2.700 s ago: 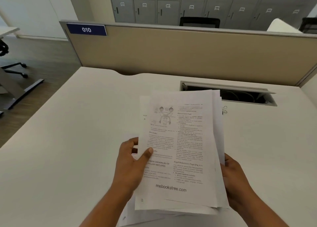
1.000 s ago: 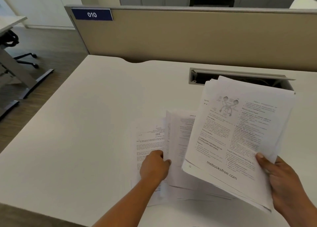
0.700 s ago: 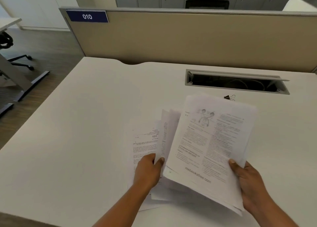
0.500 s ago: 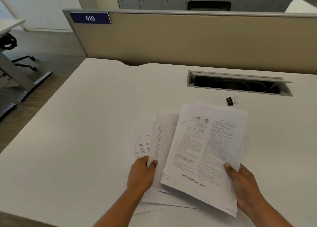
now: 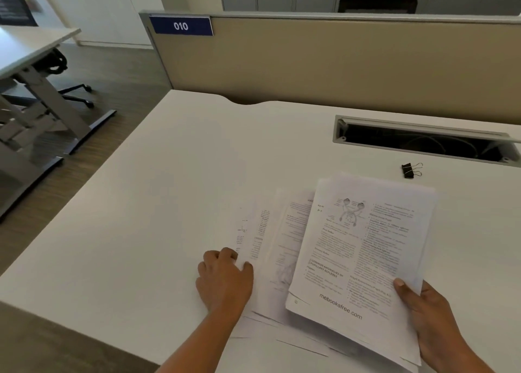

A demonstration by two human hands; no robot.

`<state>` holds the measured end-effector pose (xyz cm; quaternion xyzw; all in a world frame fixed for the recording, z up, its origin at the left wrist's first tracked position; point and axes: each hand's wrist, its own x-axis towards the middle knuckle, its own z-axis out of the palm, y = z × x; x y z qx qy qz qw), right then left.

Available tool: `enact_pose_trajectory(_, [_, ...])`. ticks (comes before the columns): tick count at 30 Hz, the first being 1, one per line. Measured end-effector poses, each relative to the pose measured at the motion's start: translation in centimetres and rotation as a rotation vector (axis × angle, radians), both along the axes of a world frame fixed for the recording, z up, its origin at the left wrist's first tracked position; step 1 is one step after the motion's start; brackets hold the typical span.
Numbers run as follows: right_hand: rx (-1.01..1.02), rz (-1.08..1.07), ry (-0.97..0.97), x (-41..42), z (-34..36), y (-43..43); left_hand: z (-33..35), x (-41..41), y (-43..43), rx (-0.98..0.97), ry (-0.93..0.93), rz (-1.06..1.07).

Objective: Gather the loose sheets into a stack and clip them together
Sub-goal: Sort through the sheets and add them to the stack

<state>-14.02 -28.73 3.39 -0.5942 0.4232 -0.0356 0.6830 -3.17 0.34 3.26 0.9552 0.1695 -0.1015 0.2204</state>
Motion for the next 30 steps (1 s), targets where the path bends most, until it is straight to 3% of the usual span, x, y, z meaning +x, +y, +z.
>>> enact_pose_trajectory(9, [0.029, -0.001, -0.027, -0.1, -0.4, -0.1, 0.0, 1.7, -1.7, -0.386, 0.144, 0.063])
enact_pose_trajectory(13, [-0.003, 0.006, -0.005, 0.0, -0.8, -0.3, -0.5, 2.1, -2.0, -0.448, 0.131, -0.026])
enact_pose_trajectory(26, [-0.120, 0.074, 0.040, 0.8, -1.7, -0.4, 3.5, 2.9, 4.4, -0.315, -0.180, -0.162])
enact_pose_trajectory(30, [-0.136, 0.078, 0.039, 0.8, -1.5, -0.3, 5.2, 2.9, 7.5, -0.317, -0.250, -0.101])
